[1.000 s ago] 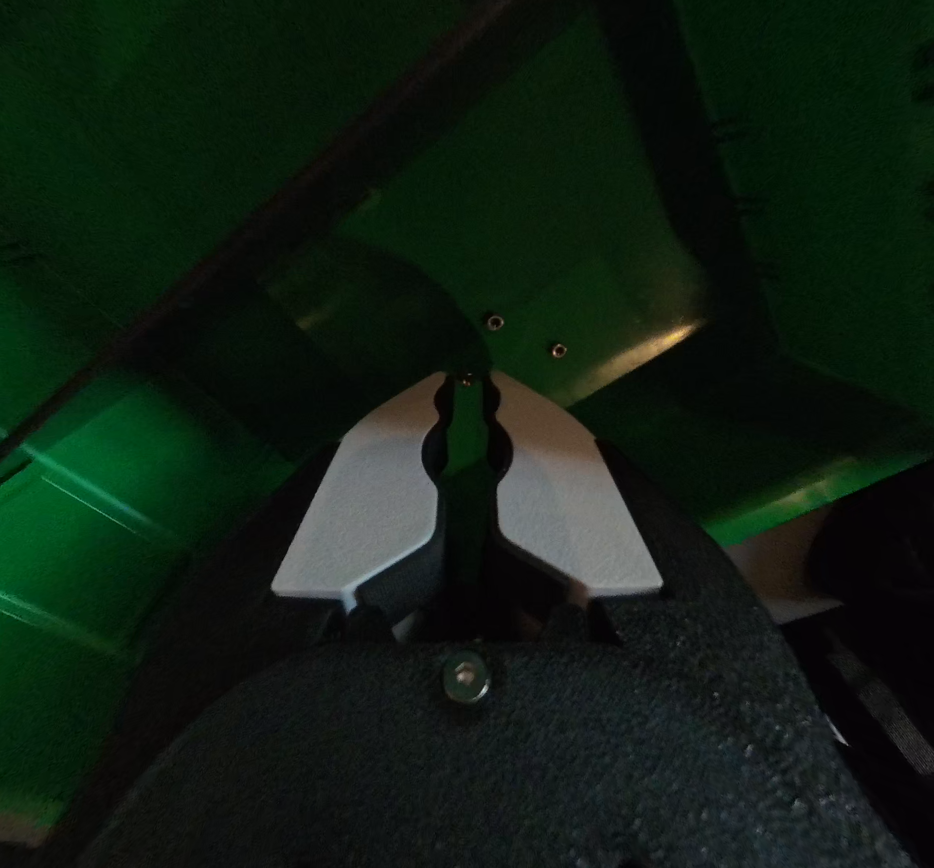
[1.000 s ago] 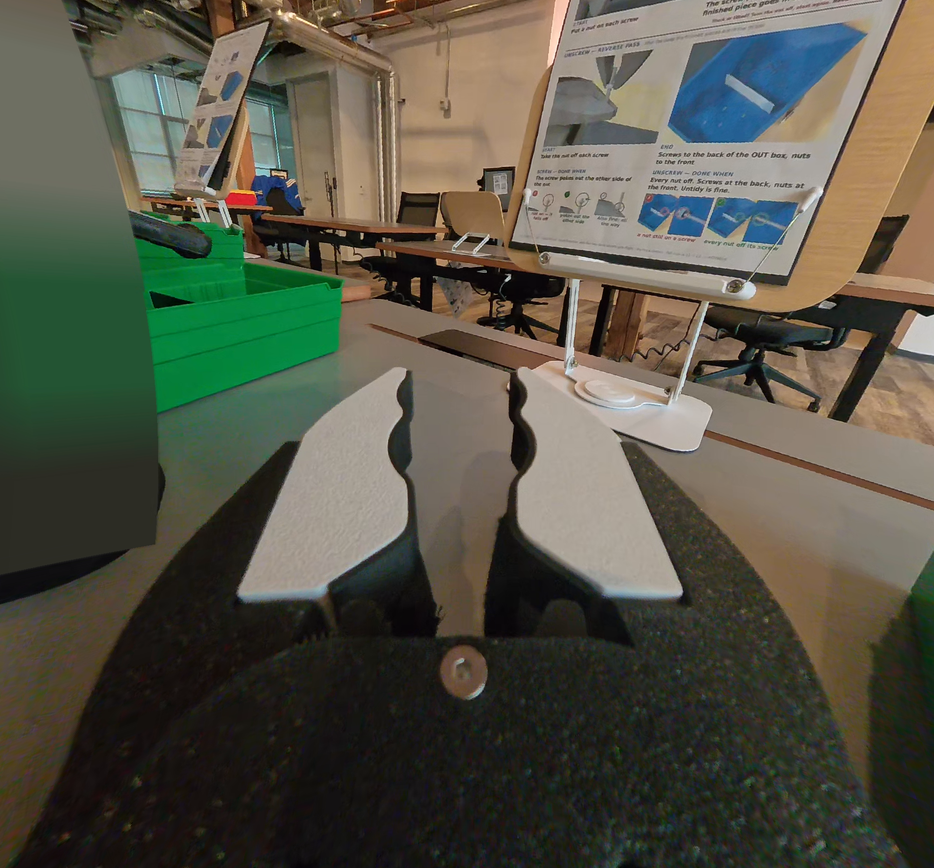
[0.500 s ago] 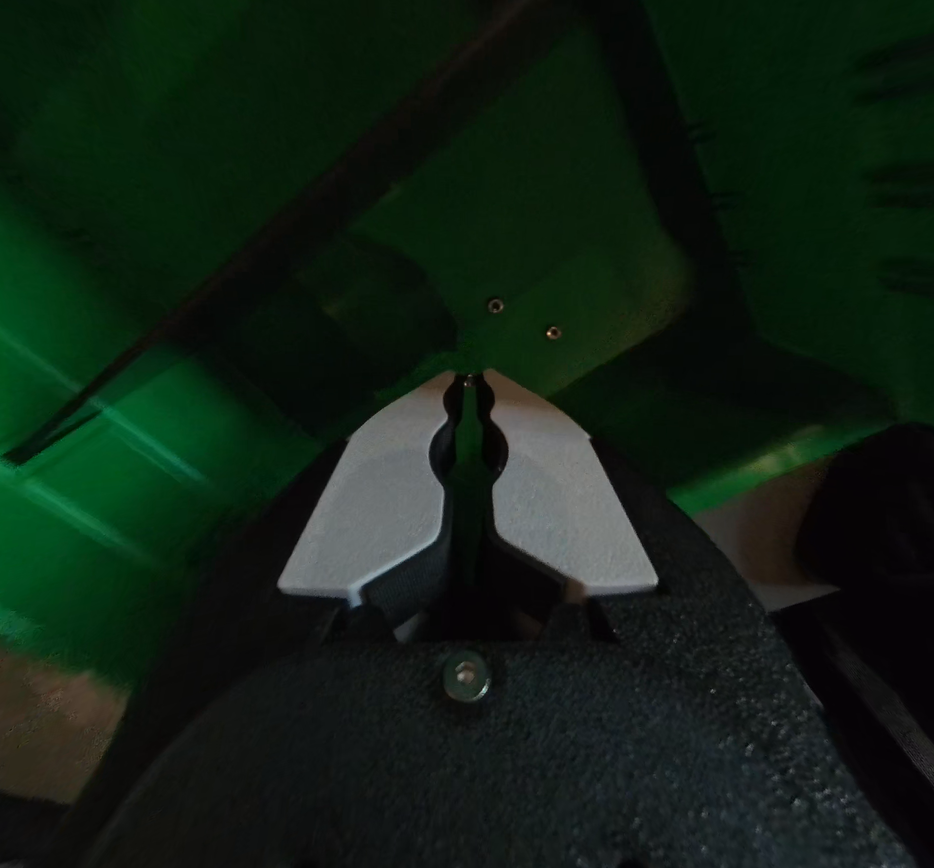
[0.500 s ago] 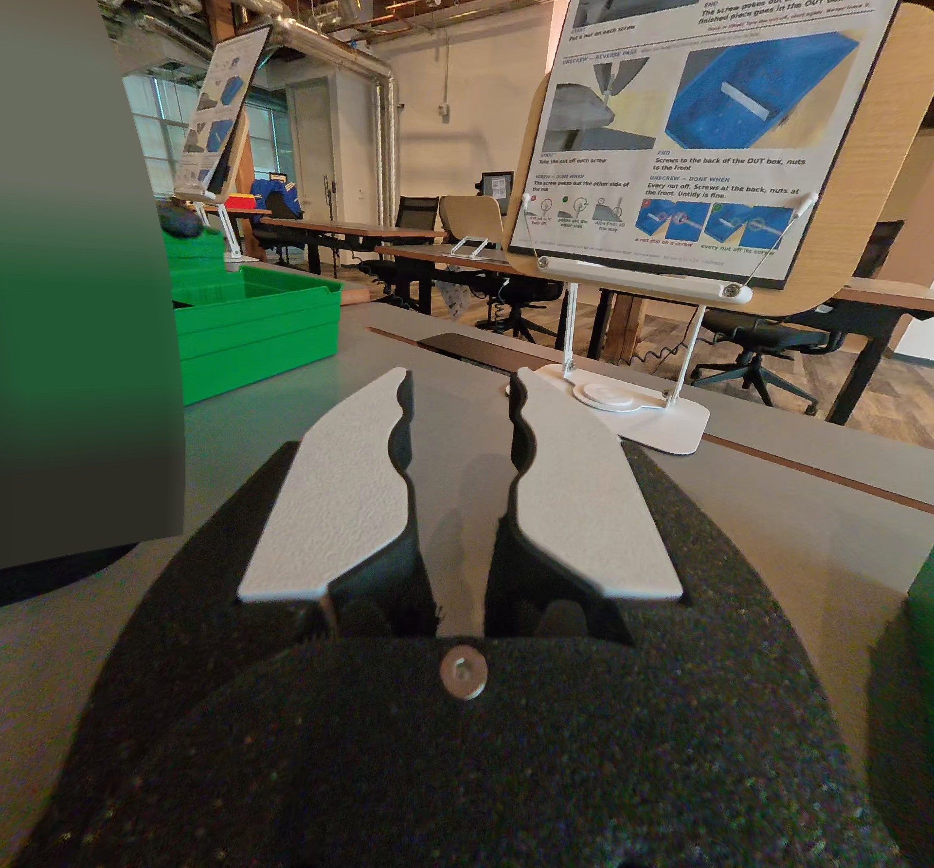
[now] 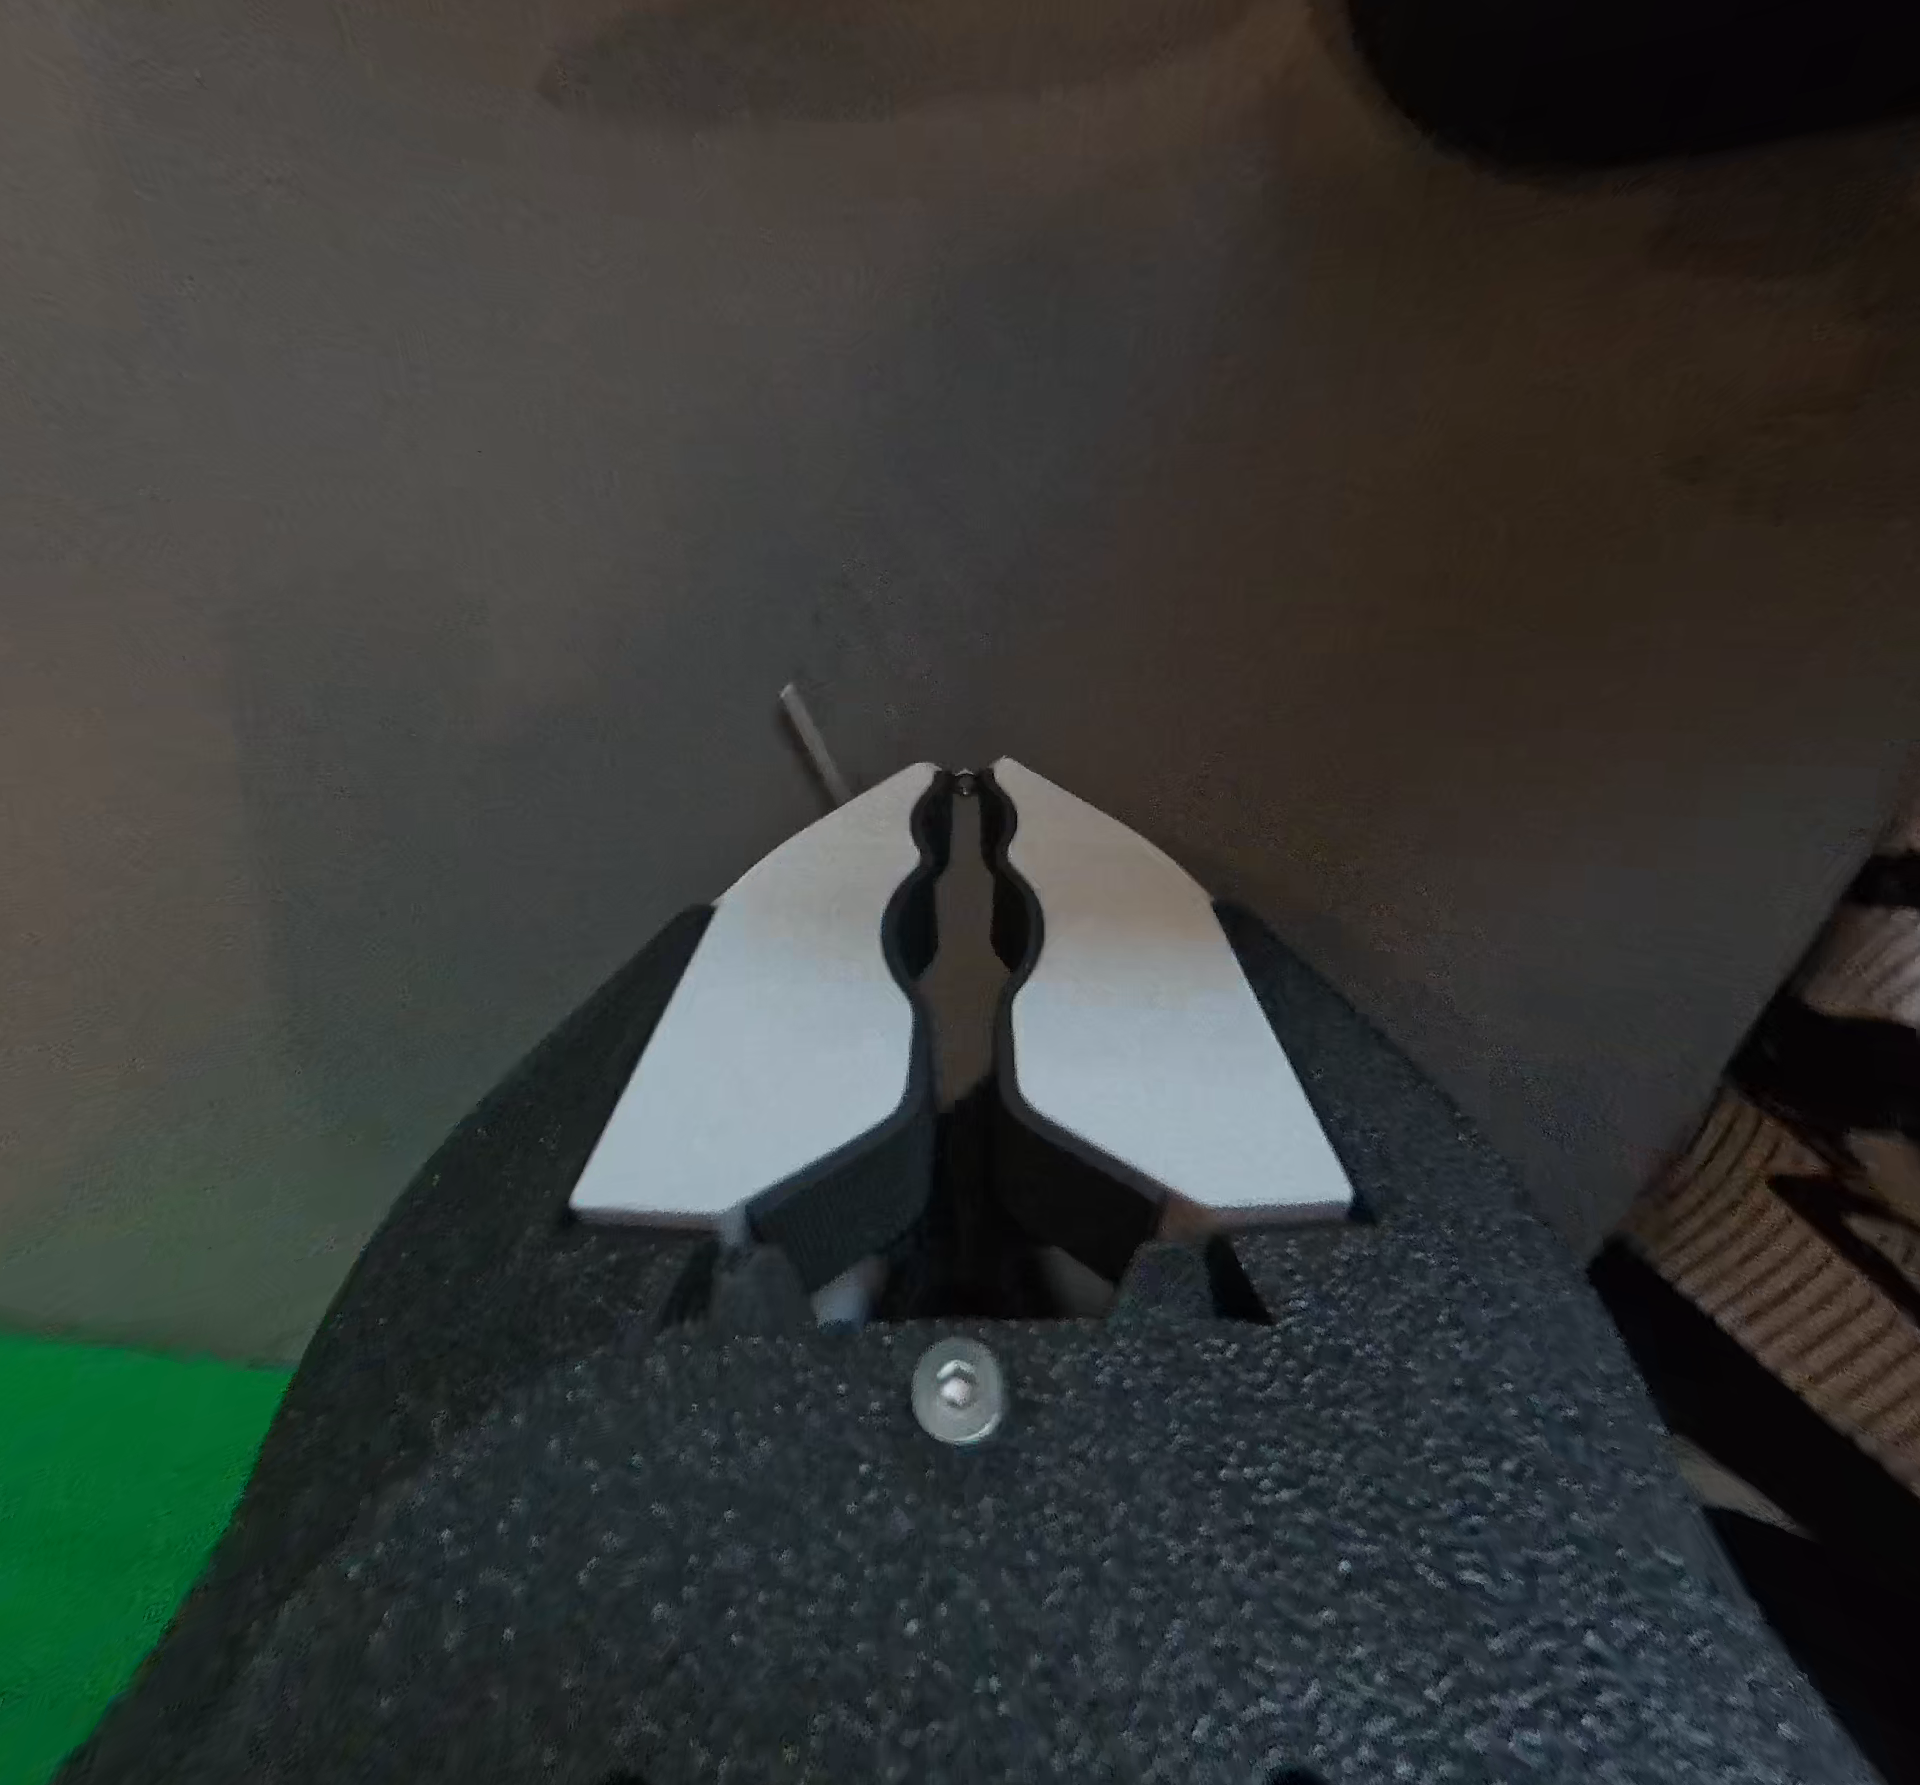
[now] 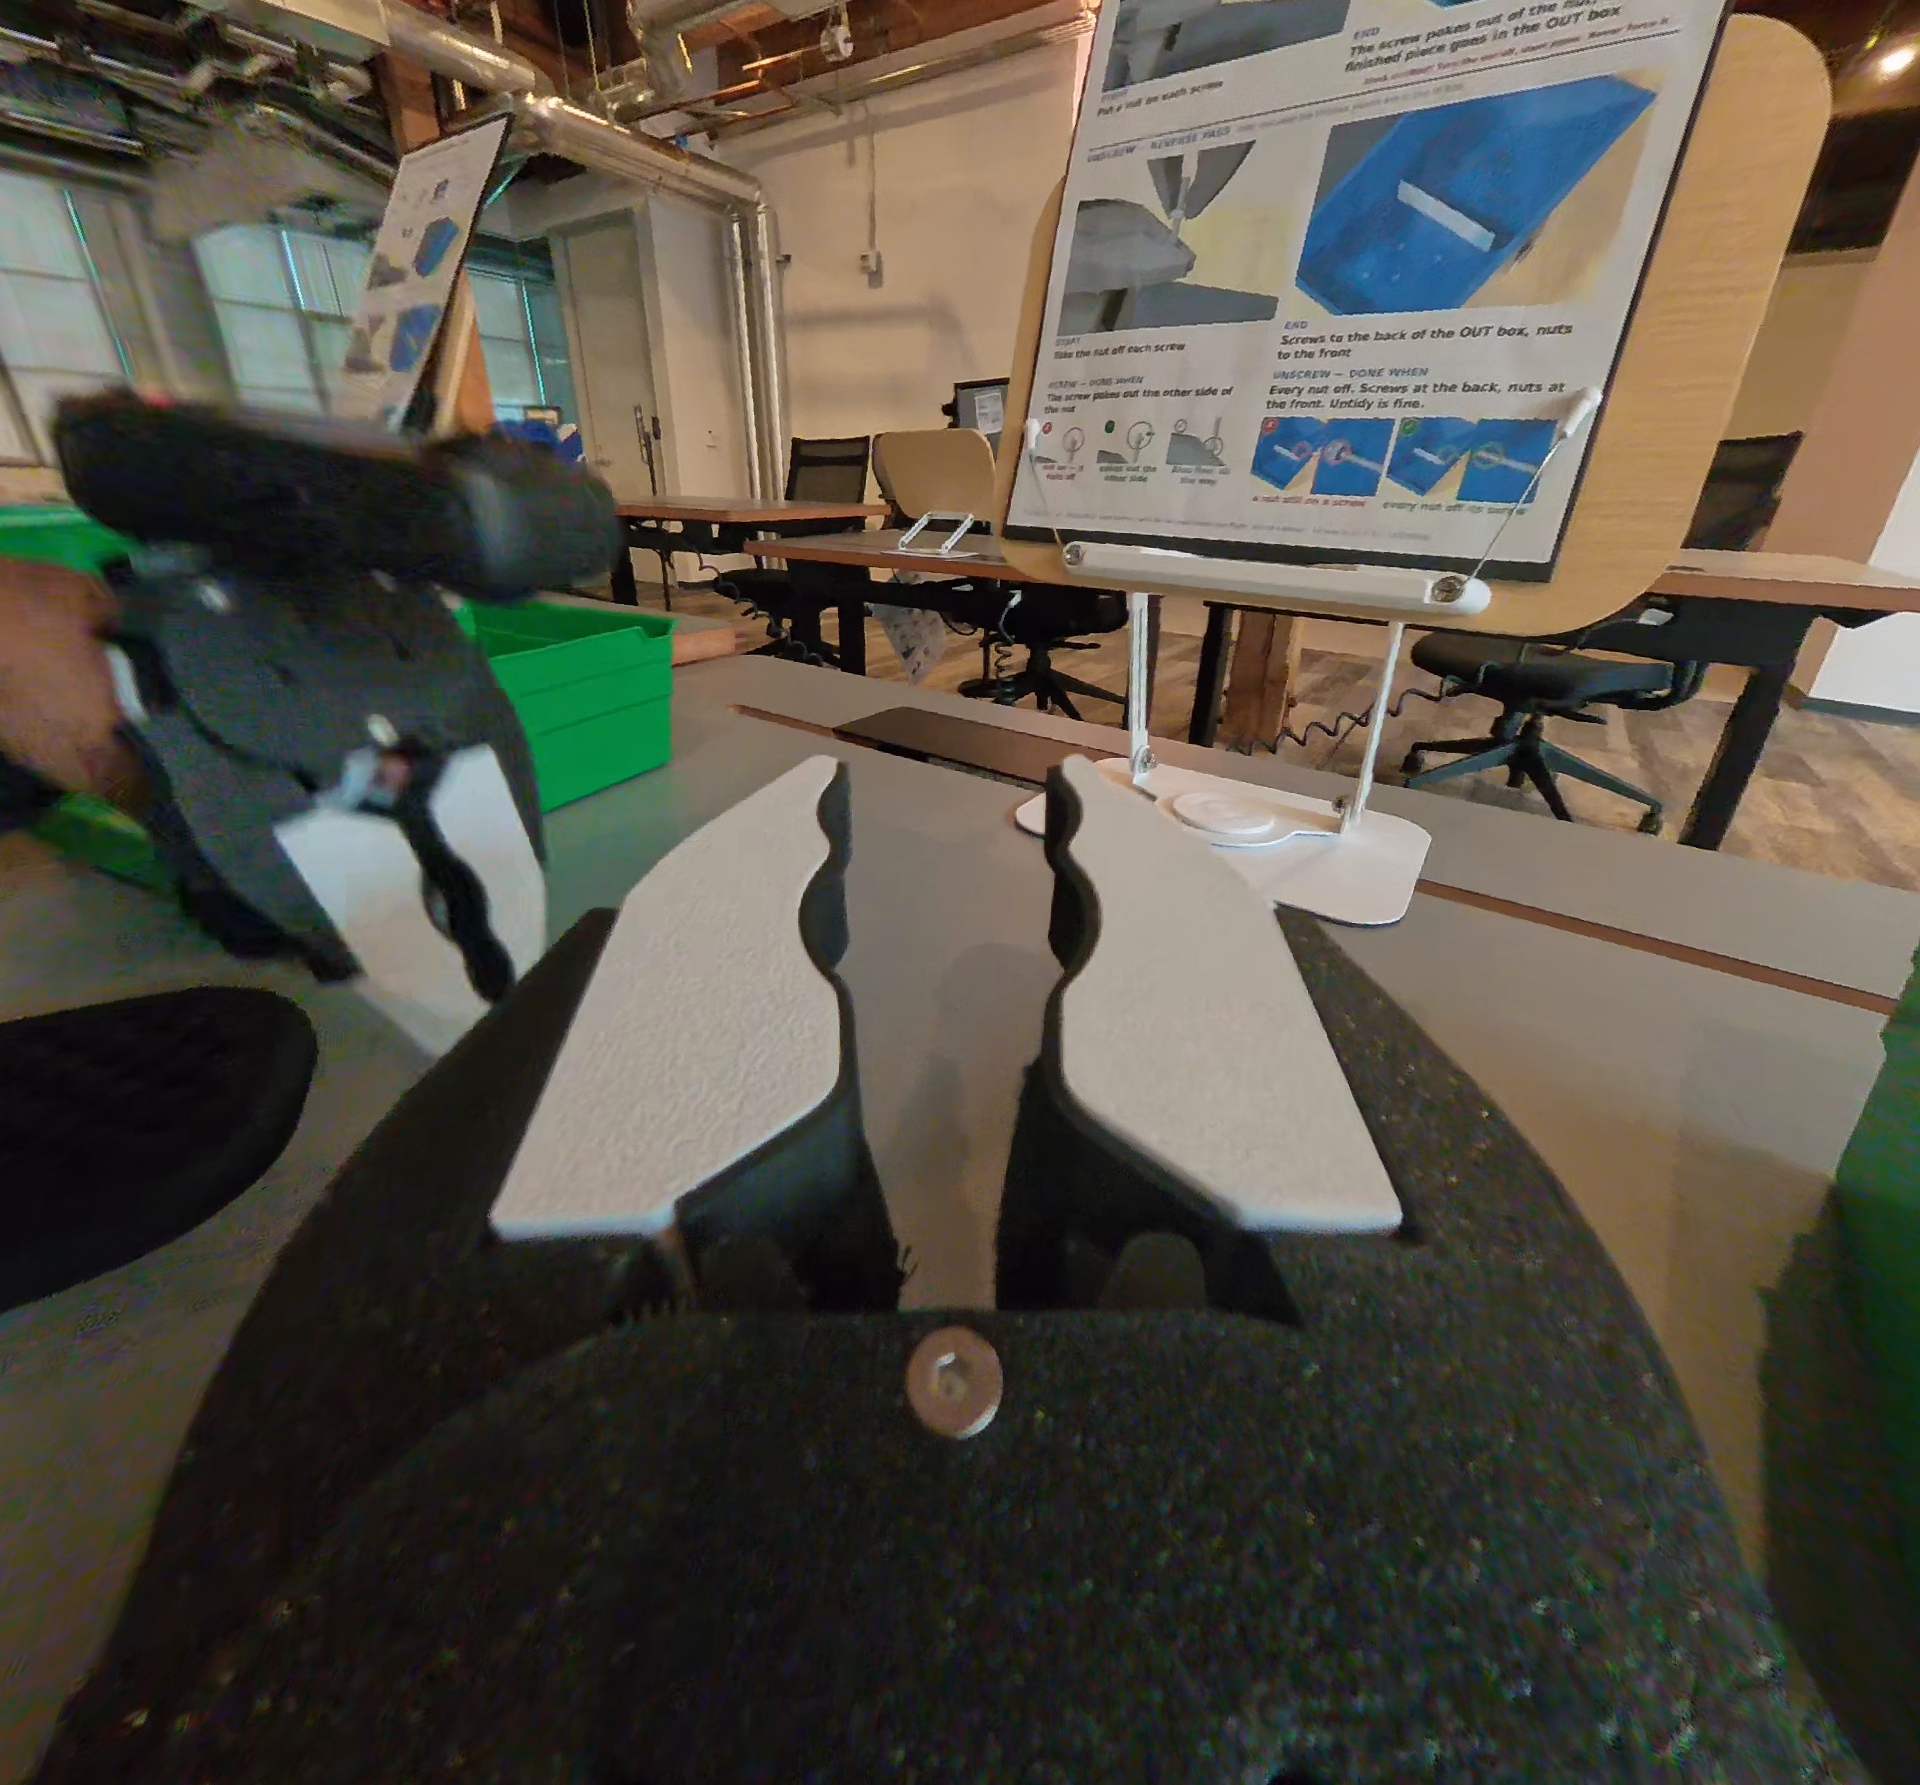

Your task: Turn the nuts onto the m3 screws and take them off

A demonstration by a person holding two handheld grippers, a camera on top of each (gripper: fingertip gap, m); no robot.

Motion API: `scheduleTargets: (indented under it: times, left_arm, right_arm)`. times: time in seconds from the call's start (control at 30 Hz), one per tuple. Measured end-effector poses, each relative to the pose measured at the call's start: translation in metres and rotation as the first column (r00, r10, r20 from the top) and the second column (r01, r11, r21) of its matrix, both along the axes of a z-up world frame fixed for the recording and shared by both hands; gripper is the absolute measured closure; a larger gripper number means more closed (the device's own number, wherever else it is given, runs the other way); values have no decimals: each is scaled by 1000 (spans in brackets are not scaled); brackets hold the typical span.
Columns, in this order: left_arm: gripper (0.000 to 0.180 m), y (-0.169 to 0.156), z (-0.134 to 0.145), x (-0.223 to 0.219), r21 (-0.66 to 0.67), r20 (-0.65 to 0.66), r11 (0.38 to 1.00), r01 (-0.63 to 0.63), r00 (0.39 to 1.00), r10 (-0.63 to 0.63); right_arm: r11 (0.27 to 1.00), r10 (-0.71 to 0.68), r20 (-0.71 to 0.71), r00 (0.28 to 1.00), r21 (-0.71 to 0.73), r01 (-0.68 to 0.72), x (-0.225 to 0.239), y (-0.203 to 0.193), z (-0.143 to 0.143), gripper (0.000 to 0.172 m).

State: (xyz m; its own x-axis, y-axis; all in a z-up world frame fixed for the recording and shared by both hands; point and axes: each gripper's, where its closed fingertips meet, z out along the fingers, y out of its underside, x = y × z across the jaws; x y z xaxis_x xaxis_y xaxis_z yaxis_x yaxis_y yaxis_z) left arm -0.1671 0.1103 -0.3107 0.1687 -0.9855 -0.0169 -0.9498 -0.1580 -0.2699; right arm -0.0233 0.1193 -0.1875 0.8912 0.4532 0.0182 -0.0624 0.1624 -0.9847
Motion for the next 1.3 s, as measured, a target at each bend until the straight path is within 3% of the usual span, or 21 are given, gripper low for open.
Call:
scheduleTargets:
  times: [0.13,0.4,0.53,0.67,0.77,1.1,1.3]
  left_arm:
    - [176,-1,-28,9,-16,-61,1000,-5,998,4]
    - [176,-3,-32,6,-13,-84,1000,-2,996,1]
    - [163,-1,-24,7,-2,-36,1000,-21,999,21]
    - [164,16,3,-4,8,92,995,-99,991,98]
    - [166,33,7,-27,-33,117,983,-180,976,183]
    - [165,27,-24,-27,-117,76,978,-176,980,185]
    - [171,33,-33,-32,-70,39,977,-199,979,202]
  right_arm:
    - [1000,-1,-22,1000,10,1,3,-1,3,137]
    - [1000,4,-31,1000,20,-3,3,-4,6,138]
    - [1000,1,-24,1000,19,0,3,-3,5,138]
    - [1000,0,-30,1000,17,1,4,-3,5,138]
    - [1000,1,-26,1000,16,-1,3,-3,4,138]
    - [1000,-7,-12,1000,8,7,2,-1,1,138]
    - [1000,-7,-6,1000,6,7,1,0,0,138]
